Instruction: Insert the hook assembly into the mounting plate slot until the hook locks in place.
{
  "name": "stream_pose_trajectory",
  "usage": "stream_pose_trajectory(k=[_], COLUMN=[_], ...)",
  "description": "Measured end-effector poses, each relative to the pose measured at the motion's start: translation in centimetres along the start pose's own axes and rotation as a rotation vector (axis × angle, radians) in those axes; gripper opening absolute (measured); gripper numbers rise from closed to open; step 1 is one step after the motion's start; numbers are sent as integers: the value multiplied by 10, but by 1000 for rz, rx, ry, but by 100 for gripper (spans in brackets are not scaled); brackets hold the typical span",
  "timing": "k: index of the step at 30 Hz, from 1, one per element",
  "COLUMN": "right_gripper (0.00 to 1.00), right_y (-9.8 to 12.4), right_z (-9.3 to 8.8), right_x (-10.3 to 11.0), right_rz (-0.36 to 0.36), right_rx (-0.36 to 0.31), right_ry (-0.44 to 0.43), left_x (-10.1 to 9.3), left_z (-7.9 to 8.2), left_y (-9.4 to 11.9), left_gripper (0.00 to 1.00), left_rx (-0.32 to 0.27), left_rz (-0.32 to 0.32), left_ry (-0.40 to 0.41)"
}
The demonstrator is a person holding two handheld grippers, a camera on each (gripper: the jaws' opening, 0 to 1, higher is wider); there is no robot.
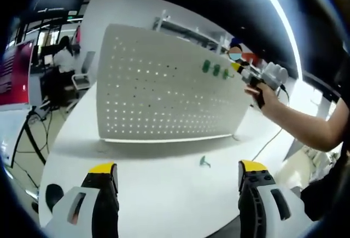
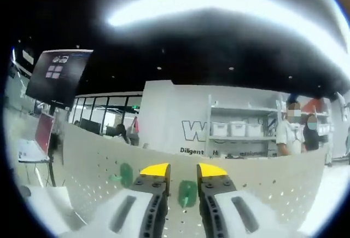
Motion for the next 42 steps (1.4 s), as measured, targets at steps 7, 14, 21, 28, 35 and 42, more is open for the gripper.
stream_pose_trajectory(k=[7, 14, 21, 28, 35, 42], right_gripper=[17, 16, 17, 18, 18, 19], right_y=[29, 64, 100, 127, 156, 179], right_z=[-14, -38, -57, -69, -80, -89], right_x=[-1, 2, 17, 38, 76, 90], right_rz=[18, 52, 118, 182, 306, 336], right_rx=[55, 135, 210, 255, 308, 351], right_ry=[3, 33, 24, 9, -23, -42], left_x=[-5, -6, -9, -12, -16, -19], left_z=[-5, -8, -13, -16, -14, -17], left_y=[2, 7, 10, 12, 15, 17], left_gripper=[92, 92, 92, 92, 92, 92], left_rx=[4, 0, 16, 24, 24, 19], left_rz=[-11, -14, -22, -28, -26, -26], left_ry=[2, 14, 12, 8, -6, -1])
Point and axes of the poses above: the point that each gripper's makers call its tool centre point, and the gripper's own axes: y roughly backward along the fingers, x roughly to its left, z roughly out of its top, the point moved 1 cm from there along y, roughly backward along the fingers, and after that the axes turned 6 degrees about y, right-handed, at the moved point
